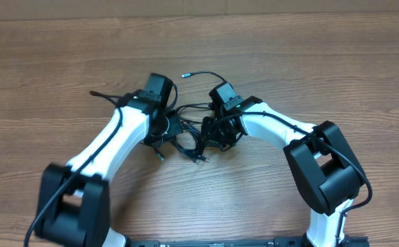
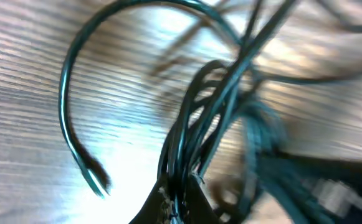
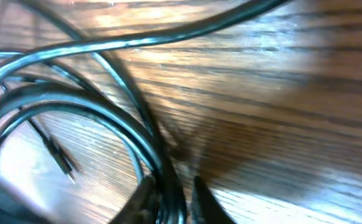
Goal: Untangle cables
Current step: 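Pull the left gripper leftward, stretching a black cable from the bundle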
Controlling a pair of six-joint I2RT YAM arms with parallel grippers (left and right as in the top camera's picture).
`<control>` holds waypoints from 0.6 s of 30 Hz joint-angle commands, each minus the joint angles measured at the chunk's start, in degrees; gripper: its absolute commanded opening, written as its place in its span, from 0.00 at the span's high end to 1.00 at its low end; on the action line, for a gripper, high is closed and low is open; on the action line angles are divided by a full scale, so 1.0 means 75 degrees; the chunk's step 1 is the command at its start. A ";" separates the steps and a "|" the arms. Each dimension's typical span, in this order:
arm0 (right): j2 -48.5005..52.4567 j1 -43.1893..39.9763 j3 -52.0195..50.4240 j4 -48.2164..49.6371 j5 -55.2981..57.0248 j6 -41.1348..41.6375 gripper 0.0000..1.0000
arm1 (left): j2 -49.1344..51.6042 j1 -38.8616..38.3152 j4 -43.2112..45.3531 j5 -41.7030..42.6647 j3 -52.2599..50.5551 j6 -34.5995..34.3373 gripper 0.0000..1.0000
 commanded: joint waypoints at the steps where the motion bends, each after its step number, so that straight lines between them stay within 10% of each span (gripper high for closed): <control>1: 0.0082 0.0015 -0.0055 -0.0020 0.0201 -0.0017 0.92 | -0.0799 0.0044 0.0009 0.0254 0.0239 0.0064 0.96; 18: 0.0082 0.0015 -0.0055 -0.0023 0.0201 -0.0017 0.96 | -0.2215 0.0052 0.0431 0.0691 0.0236 0.0055 0.96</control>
